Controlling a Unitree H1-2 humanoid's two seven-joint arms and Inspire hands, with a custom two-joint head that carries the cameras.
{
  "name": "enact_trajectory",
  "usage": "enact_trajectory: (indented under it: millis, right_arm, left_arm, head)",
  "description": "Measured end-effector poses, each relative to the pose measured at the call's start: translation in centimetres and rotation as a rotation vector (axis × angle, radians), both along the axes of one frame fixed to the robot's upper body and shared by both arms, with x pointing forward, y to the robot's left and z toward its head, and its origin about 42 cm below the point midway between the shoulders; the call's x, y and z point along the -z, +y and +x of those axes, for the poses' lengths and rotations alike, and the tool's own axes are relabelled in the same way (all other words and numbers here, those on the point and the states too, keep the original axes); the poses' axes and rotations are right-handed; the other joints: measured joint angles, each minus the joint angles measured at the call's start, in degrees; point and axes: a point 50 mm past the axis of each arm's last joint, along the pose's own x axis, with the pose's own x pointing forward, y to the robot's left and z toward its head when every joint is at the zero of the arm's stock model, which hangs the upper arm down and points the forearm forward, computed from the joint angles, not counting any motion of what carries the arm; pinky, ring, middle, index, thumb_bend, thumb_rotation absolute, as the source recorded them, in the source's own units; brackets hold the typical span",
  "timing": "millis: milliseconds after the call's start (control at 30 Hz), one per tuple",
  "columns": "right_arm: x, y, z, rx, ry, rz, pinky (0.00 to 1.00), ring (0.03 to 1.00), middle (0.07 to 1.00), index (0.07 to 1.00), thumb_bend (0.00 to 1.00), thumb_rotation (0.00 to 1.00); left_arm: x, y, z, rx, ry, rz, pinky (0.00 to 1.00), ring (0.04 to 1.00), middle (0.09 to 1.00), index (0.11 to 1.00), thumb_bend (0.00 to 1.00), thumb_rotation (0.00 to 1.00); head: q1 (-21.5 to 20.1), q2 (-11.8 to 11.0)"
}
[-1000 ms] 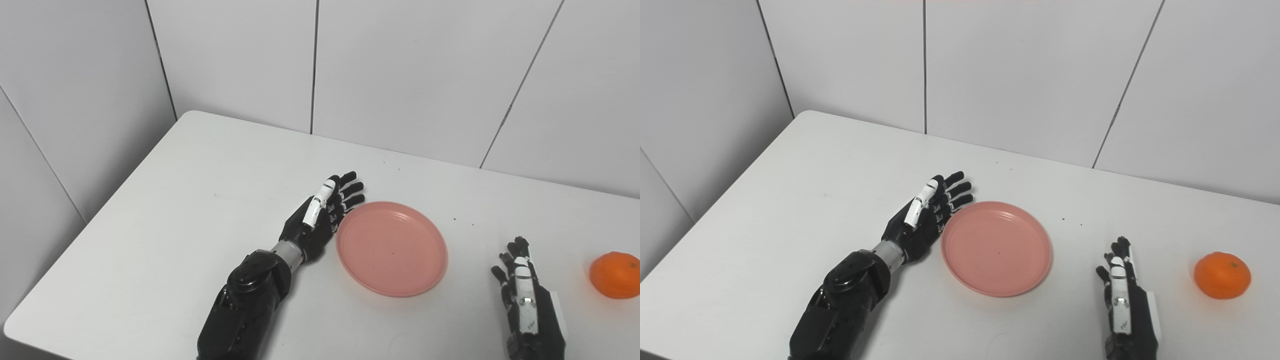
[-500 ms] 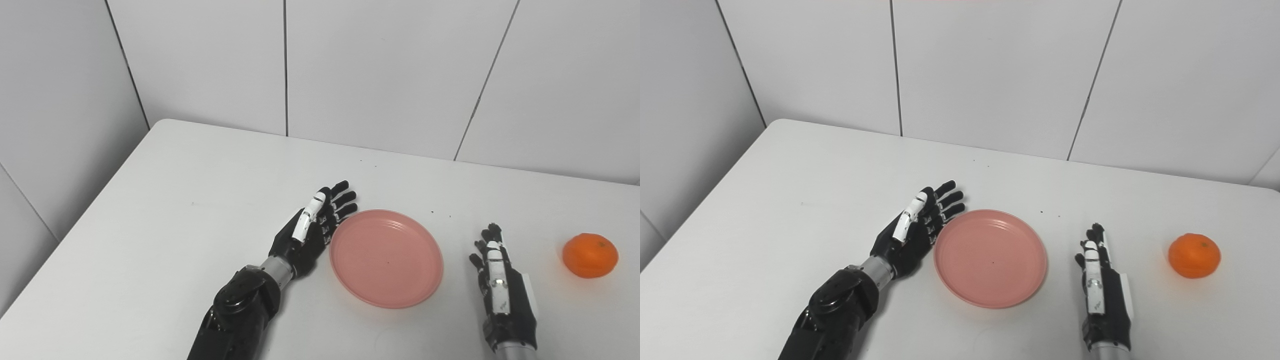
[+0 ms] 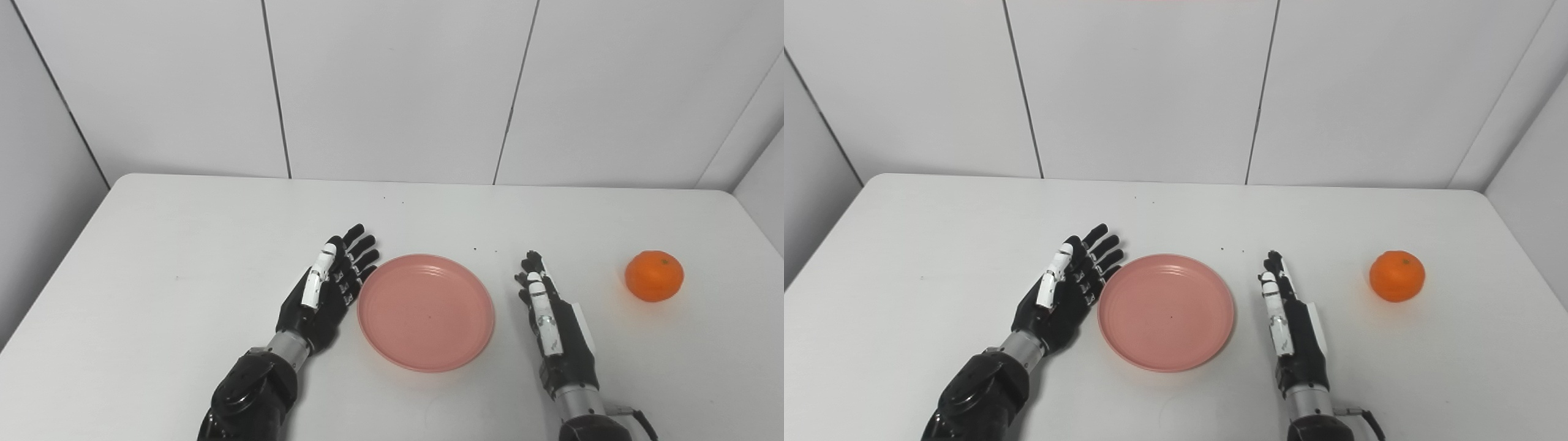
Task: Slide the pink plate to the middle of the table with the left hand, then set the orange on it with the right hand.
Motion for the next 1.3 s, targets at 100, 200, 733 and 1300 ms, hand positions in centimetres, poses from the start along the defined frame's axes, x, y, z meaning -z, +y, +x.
enact_trajectory:
  millis: [100, 200, 733, 1300]
  right_arm:
    - [-0.8, 0.0, -0.1, -0.008, -0.028, -0.010, 0.94, 0.950, 0.962, 0.962, 0.24, 1.00]
    - [-2.5, -0.7, -0.1, -0.013, -0.081, -0.090, 0.92, 0.930, 0.947, 0.944, 0.36, 1.00]
    - [-10.4, -6.5, 0.3, 0.209, -0.232, -0.613, 0.79, 0.853, 0.880, 0.888, 0.69, 0.96]
    - [-11.6, -11.5, 1.4, 0.506, -0.222, -1.094, 0.70, 0.828, 0.893, 0.911, 0.95, 0.59]
  left_arm:
    - [0.1, 0.1, -0.1, -0.007, -0.003, -0.013, 0.94, 0.945, 0.949, 0.938, 0.36, 1.00]
    - [0.4, 0.3, -0.1, -0.014, -0.003, -0.032, 0.95, 0.950, 0.953, 0.943, 0.36, 1.00]
    - [1.3, 1.2, 0.1, -0.003, -0.024, -0.108, 1.00, 0.975, 0.972, 0.963, 0.34, 1.00]
    - [1.7, 2.6, 1.0, -0.002, -0.015, -0.181, 1.00, 0.982, 0.977, 0.965, 0.31, 1.00]
  head:
    - [-2.7, -0.7]
    - [-6.1, -1.8]
    - [-15.1, -6.1]
    - [-20.6, -8.7]
